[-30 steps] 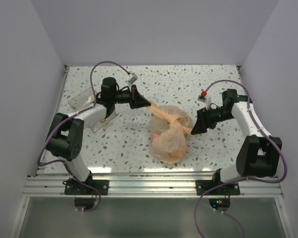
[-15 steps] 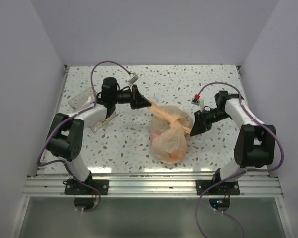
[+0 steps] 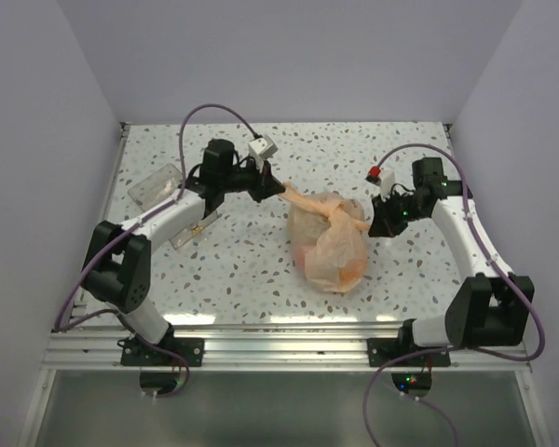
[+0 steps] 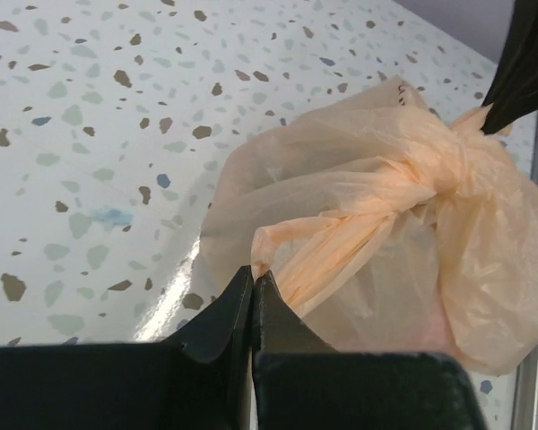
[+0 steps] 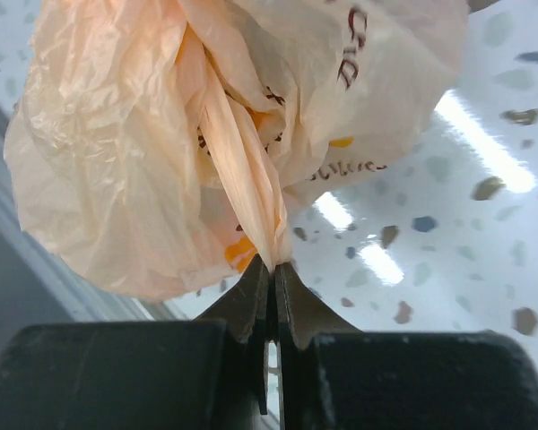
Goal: Place the fake fruits into the plastic bag and tie a complex knot
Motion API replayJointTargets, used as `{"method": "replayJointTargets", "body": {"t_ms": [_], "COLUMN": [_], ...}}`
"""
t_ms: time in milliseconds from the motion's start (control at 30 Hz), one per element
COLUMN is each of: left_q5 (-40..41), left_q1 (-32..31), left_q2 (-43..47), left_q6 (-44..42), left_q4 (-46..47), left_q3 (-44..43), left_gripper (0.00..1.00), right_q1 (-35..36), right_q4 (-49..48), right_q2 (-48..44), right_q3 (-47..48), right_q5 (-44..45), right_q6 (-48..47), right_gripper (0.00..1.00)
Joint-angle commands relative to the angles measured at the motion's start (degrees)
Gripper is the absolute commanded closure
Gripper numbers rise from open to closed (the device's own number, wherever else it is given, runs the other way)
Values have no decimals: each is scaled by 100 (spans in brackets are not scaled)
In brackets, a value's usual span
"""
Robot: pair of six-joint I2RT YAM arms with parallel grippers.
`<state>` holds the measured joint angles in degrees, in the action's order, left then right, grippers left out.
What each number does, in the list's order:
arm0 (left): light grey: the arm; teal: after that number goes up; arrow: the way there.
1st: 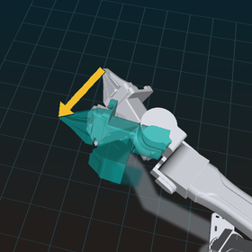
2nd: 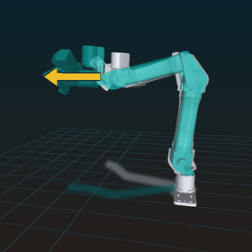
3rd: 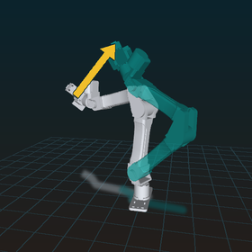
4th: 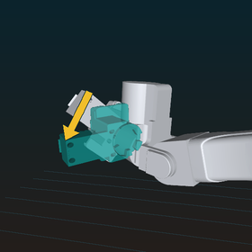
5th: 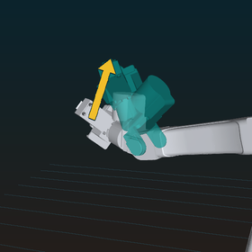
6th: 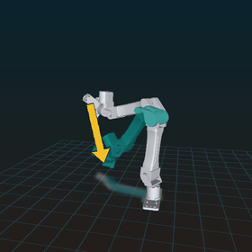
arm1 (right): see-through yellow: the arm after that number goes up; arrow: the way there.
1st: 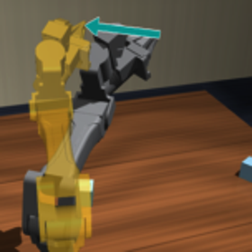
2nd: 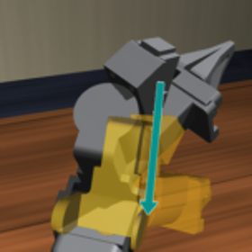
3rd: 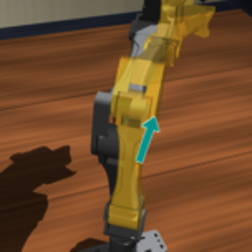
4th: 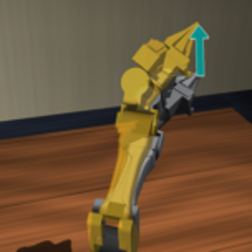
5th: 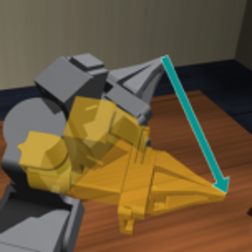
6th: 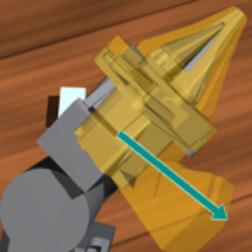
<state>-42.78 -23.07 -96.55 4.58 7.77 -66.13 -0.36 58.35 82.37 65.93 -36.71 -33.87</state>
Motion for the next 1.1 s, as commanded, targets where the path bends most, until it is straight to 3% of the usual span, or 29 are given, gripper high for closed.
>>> {"method": "replayJointTargets", "body": {"t_ms": [0, 167, 333, 1067], "left_q5": [2070, 3047, 3320, 3172], "left_q1": [75, -5, 30, 1041], "left_q2": [497, 488, 664, 137], "left_q6": [-1388, -2259, -2611, -3139], "left_q4": [-767, -1198, -1146, -1137], "left_q3": [-322, -331, -102, -181], "left_gripper": [100, 100, 100, 100], "right_q1": [-43, -43, -130, -1511], "right_q4": [-508, -543, -666, -922], "right_q2": [-590, -748, -880, -503], "right_q3": [-133, -326, -546, -871], "right_q5": [1603, 2211, 2747, 2757], "right_q6": [495, 565, 513, -392], "right_gripper": [100, 100, 100, 100]}}
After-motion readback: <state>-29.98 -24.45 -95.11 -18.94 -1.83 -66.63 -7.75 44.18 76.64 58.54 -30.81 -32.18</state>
